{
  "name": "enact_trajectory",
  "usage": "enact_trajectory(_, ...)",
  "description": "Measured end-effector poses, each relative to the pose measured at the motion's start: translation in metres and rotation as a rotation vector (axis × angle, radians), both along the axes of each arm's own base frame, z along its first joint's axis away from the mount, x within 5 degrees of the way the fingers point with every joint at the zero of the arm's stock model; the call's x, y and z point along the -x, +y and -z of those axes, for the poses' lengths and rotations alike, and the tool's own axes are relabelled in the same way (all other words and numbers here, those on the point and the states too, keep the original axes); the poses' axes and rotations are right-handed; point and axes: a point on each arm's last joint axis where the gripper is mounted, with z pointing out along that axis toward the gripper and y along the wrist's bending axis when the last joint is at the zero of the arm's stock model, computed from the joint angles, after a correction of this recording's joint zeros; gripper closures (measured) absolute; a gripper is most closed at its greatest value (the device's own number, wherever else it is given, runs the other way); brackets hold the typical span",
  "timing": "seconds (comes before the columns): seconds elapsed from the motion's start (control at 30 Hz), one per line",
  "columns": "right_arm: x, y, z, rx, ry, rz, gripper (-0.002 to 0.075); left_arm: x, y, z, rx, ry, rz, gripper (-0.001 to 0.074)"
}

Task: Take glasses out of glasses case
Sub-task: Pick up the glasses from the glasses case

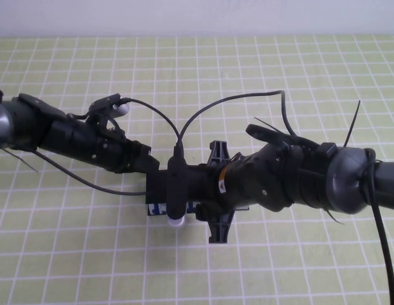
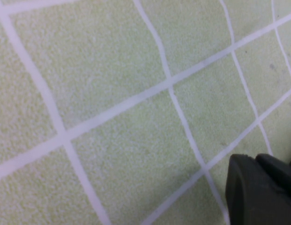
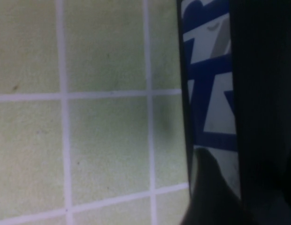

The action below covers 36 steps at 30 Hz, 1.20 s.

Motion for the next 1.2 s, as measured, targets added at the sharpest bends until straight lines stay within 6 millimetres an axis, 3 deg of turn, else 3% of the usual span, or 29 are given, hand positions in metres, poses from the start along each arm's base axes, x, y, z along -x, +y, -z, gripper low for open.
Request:
enact_trajectory(0.23,-0.004,0.0,0.002,-0.005,-0.019,-0.002,0.0462,0.001,0.0,0.0,0.005,0.005,0.006,0.0739)
enact_trajectory(0.47,-0.005,0.0,0.001,-0.003,-0.035,-0.01,0.0662,0.0,0.001,0.0,0.007,0.007,0.005,0.0739)
enact_trajectory(0.63,-0.004,-0.001,-0.004,-0.013,-0.04,-0.004,0.0683,0.0,0.001,-0.001,0.004,0.003,0.007,0.0739)
enact_trajectory(0.87,0.0,-0.005,-0.032,-0.071,-0.074,0.017,0.0721,0.001,0.001,-0.001,0.009,0.011,0.021,0.0739)
enact_trajectory(1.03,0.001,-0.006,-0.036,-0.085,-0.077,0.027,0.0728,0.003,0.0,-0.002,0.017,0.019,0.035,0.0739)
enact_trajectory(1.2,0.001,-0.006,-0.036,-0.095,-0.068,0.041,0.0728,0.002,0.015,-0.029,0.024,-0.045,0.003,0.0739)
